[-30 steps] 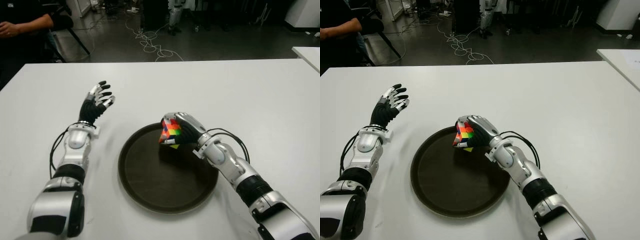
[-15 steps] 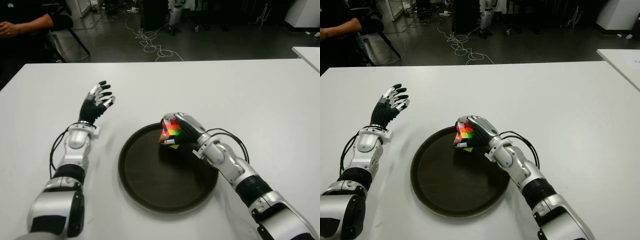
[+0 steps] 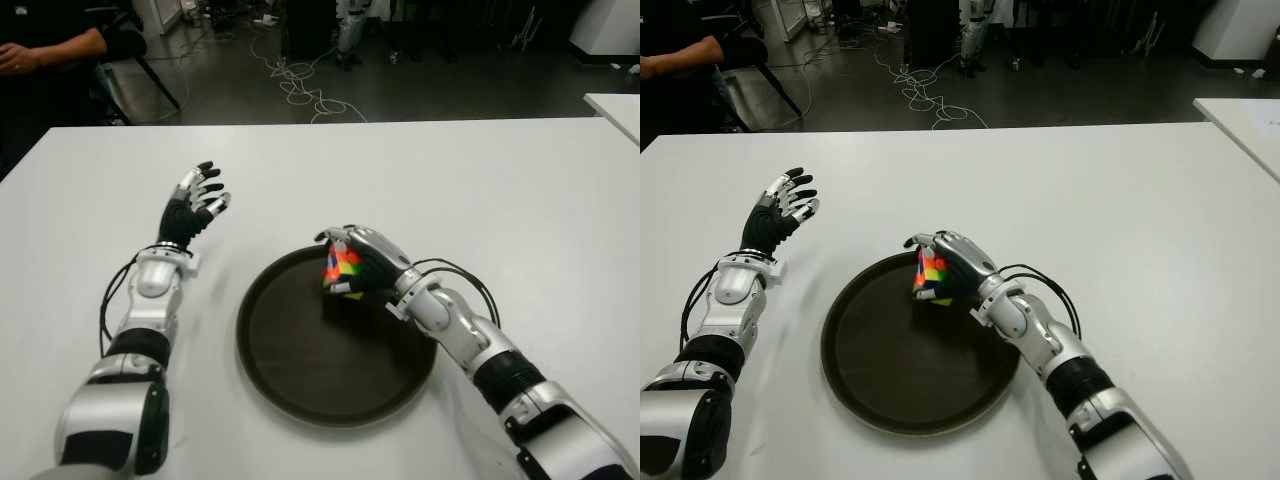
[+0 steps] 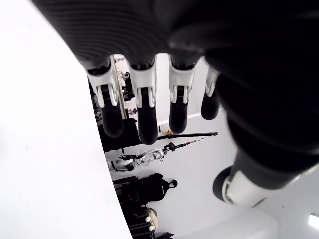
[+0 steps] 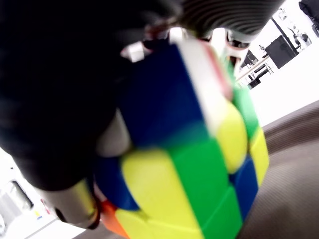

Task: Pick up the Rubik's Cube and put it in the plate

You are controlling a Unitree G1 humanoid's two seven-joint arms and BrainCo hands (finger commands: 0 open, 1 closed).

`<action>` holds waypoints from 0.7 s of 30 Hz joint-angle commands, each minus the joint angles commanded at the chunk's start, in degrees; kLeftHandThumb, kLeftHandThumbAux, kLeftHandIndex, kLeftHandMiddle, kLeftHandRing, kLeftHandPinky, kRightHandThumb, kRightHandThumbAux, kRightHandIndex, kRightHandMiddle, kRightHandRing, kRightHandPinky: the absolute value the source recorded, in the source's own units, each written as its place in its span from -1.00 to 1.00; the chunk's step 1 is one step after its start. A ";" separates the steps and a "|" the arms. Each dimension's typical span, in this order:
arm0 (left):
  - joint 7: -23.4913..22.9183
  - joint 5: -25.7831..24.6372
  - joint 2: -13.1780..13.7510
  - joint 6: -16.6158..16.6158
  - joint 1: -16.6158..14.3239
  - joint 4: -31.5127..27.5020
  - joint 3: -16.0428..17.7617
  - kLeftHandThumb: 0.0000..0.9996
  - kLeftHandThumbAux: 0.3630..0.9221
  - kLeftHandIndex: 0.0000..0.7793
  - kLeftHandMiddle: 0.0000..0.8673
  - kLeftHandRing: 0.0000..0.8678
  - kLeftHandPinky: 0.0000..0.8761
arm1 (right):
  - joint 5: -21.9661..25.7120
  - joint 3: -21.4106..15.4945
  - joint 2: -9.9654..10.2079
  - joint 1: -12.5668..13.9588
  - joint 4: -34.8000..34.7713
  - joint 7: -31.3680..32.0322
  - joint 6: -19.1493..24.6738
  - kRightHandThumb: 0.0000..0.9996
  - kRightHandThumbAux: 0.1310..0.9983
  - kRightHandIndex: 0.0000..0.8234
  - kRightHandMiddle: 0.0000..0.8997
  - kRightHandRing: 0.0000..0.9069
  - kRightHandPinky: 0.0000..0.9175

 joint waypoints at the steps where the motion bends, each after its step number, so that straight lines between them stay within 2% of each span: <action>1: -0.05 -0.04 0.00 -0.05 0.01 -0.01 0.03 -0.51 0.22 -0.69 -0.60 -0.57 -0.50 | -0.05 0.09 -0.06 -0.13 0.21 0.05 -0.18 -0.97 0.41 -0.96 -0.98 -0.99 -0.99; 21: 1.83 0.98 0.30 0.27 -0.52 0.99 -0.37 -0.53 0.15 -0.69 -0.58 -0.57 -0.53 | -2.84 1.03 -0.55 -2.00 3.96 -3.15 -1.17 -1.00 0.34 -1.00 -1.00 -1.00 -1.00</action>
